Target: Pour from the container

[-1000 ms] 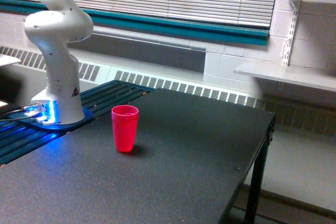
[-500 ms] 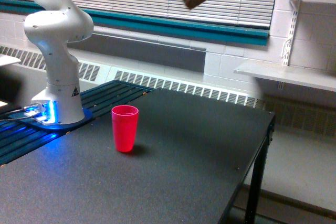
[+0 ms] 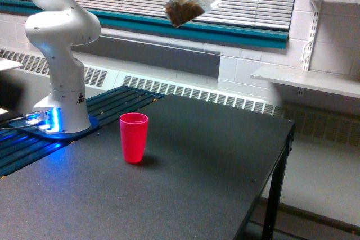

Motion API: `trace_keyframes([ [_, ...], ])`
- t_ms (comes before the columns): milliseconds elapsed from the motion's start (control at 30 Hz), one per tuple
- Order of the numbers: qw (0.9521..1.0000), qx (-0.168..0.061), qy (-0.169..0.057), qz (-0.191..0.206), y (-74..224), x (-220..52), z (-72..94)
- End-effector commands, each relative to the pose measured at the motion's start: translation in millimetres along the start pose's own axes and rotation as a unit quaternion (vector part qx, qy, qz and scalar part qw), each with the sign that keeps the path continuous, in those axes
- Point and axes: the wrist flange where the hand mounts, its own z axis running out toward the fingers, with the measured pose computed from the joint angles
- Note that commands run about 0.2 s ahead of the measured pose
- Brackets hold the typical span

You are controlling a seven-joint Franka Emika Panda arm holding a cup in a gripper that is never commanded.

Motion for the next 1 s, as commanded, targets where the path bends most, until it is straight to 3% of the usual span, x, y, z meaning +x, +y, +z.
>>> trace_keyframes([
  [33, 0.9998, -0.014, -0.001, 0.012, 23, -9, -5.8],
  [1000, 0.9941, -0.083, -0.05, 0.048, 102, -76, 1.2],
])
